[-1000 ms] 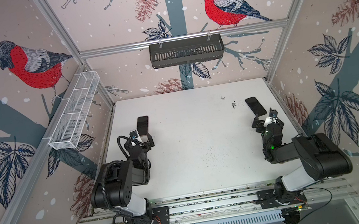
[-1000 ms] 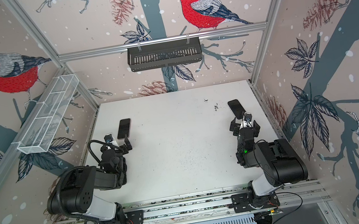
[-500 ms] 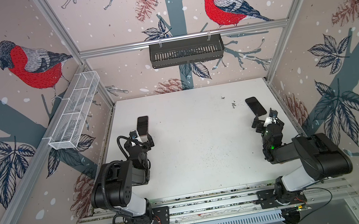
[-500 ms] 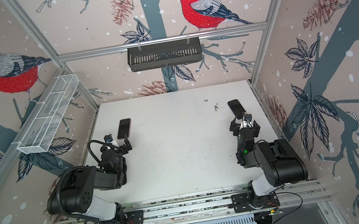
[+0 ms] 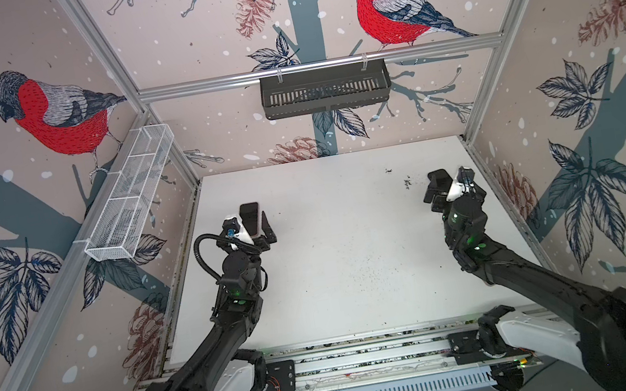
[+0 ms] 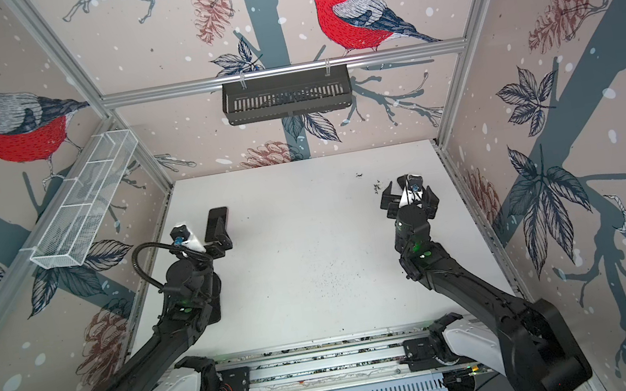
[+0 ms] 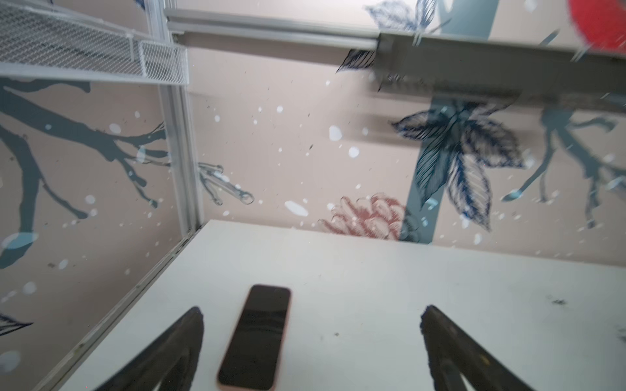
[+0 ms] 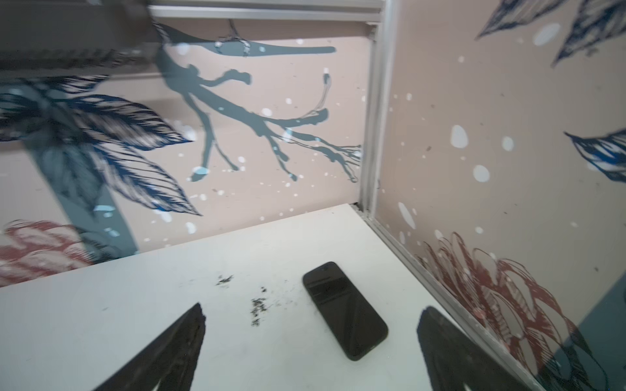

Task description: Take the phone out of the phone case

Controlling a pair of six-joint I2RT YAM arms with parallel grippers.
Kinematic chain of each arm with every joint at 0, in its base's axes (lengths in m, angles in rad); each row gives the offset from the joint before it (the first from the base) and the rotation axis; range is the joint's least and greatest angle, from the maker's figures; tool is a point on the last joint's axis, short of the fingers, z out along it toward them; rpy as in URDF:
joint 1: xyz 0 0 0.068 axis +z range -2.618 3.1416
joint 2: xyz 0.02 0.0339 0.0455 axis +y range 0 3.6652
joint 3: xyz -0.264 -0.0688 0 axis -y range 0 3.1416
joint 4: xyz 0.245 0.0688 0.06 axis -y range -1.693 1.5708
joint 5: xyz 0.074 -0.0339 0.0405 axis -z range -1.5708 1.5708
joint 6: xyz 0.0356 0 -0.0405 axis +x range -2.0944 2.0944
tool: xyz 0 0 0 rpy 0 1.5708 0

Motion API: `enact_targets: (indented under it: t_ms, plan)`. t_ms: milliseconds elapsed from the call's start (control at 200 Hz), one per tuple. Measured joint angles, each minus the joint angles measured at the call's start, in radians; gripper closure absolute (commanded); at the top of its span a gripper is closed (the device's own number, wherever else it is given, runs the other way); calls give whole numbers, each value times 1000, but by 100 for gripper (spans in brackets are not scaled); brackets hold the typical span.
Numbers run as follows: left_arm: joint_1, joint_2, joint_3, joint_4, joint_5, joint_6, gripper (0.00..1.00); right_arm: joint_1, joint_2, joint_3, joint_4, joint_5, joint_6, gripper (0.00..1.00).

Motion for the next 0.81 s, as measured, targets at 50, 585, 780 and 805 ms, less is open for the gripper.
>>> enact_targets:
  t_ms: [50, 585, 780, 805]
  plan:
    - [-33, -46, 60, -115, 10, -66, 2, 53, -40, 52, -109, 2, 23, 0]
    - [-201, -36, 407, -967, 163, -351, 1, 121, -253, 351, -1022, -62, 392, 0]
    - [-203, 26, 393, -1013, 198, -354, 1, -44, -235, 273, -1090, -97, 467, 1]
    - [-203, 38, 393, -1019, 199, -354, 1, -78, -234, 256, -1087, -109, 470, 1]
